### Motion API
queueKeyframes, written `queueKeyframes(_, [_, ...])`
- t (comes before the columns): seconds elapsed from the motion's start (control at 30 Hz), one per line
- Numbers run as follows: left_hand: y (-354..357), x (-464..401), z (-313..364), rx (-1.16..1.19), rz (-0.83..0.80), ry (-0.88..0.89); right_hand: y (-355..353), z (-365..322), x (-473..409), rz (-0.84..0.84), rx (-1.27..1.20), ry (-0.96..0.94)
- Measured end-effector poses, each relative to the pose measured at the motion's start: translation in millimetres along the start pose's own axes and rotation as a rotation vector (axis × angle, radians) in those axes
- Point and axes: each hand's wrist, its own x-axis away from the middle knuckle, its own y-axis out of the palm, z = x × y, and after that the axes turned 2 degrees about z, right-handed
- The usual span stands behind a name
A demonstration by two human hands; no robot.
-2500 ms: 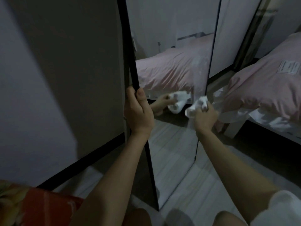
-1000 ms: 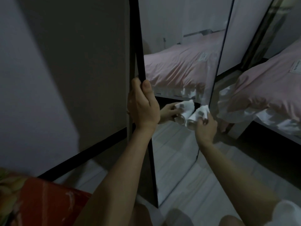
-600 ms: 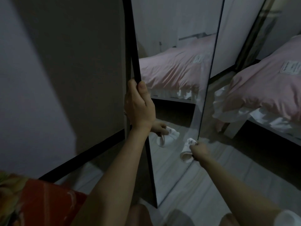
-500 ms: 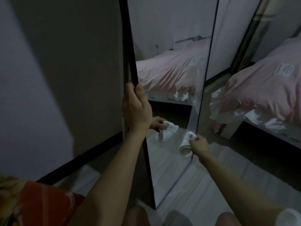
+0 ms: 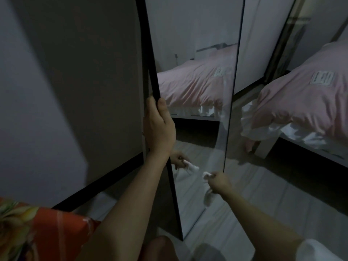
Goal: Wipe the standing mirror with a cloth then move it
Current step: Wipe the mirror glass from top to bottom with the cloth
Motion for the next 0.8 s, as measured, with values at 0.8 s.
queueKeyframes(0.8, [-4.8, 33.1, -37.7, -0.104, -0.108, -0.054, -41.4, -41.3, -32.9, 0.610, -0.171, -0.235])
